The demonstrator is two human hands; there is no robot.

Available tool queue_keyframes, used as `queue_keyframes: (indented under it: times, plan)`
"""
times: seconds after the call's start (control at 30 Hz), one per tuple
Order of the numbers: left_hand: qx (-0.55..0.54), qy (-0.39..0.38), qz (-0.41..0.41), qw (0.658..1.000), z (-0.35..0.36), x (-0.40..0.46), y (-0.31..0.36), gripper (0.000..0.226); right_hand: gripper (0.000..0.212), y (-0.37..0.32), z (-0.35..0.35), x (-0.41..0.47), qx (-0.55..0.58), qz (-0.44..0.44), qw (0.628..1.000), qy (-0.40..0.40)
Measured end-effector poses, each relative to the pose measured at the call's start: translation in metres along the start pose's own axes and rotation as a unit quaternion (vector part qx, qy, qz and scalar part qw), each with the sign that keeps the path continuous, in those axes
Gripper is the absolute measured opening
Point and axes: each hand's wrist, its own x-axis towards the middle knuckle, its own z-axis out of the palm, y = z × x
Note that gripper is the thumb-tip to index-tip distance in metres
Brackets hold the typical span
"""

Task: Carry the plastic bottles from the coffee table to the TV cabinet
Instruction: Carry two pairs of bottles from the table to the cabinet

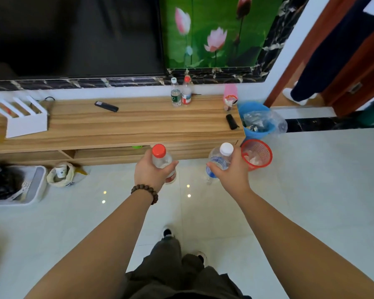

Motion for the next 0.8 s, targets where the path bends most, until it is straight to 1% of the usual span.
queue_keyframes:
  times: [0.23, 0.37, 0.5, 0.63, 0.7, 0.8]
  plan:
    - [0.014, 0.009, -0.024, 1.0, 0.024, 0.07, 0.005, 0.056, 0.064, 0.007, 0.025, 0.084, -0.006, 0.013, 0.999, -0.044]
    - [0.013, 0.01, -0.035, 0.999, 0.04, 0.126, 0.011, 0.056, 0.067, 0.007, 0.04, 0.145, -0.009, 0.027, 0.998, -0.061]
    - [0.024, 0.011, -0.042, 0.999, 0.055, 0.193, 0.026, 0.059, 0.065, 0.0, 0.054, 0.213, -0.008, 0.042, 0.997, -0.067]
    - [0.014, 0.001, -0.045, 0.999, 0.069, 0.254, 0.049, 0.055, 0.062, 0.0, 0.06, 0.271, -0.017, 0.058, 0.996, -0.062]
    - [0.011, 0.007, -0.05, 0.999, 0.077, 0.278, 0.059, 0.051, 0.064, 0.003, 0.061, 0.296, -0.019, 0.063, 0.996, -0.06]
    - [0.018, 0.02, -0.054, 0.998, 0.091, 0.311, 0.063, 0.054, 0.069, 0.011, 0.066, 0.333, -0.037, 0.07, 0.995, -0.06]
